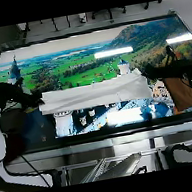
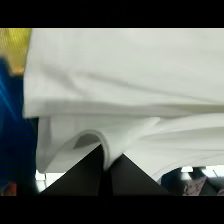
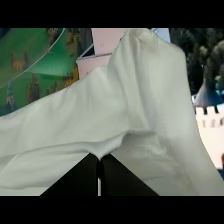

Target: Fold the shirts.

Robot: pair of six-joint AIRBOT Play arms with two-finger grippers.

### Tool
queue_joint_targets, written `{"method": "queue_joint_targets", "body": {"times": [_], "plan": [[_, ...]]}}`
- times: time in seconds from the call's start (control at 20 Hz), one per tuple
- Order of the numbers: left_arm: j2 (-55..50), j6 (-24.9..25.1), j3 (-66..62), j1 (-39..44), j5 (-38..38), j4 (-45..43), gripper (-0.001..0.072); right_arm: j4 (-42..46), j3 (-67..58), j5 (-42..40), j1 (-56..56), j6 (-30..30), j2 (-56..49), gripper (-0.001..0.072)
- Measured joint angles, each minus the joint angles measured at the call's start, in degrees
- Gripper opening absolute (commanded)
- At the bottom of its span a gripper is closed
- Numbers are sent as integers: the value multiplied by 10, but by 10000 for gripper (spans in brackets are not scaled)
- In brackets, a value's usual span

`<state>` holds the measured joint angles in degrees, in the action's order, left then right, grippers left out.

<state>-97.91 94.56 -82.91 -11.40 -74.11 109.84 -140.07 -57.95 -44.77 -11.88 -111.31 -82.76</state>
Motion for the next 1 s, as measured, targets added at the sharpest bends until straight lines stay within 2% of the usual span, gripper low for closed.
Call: {"method": "queue_joint_targets", "body": {"times": [0.25,0.3,0.35,0.4,0.45,0.5,0.55,0.6,1.0], "plan": [[-101,-12,-96,11,-23,9,14,2,-53,8,13,-2,-80,34],[-111,-14,-108,13,-30,10,14,5,-57,8,14,-2,-86,108],[-120,-16,-118,15,-35,11,14,5,-59,7,15,-2,-90,264],[-125,-16,-125,17,-40,11,26,6,-62,5,15,-2,-93,347],[-128,-16,-129,19,-45,11,243,9,-65,-6,14,-2,-95,417],[-129,-16,-133,21,-49,12,537,12,-70,-17,12,-2,-96,494],[-129,-16,-136,23,-53,12,682,17,-76,-31,9,-2,-97,576],[-129,-20,-137,25,-56,15,679,26,-85,-48,3,-2,-98,655],[-93,-24,-169,12,-75,14,679,106,-138,-178,-79,-13,-114,655]]}}
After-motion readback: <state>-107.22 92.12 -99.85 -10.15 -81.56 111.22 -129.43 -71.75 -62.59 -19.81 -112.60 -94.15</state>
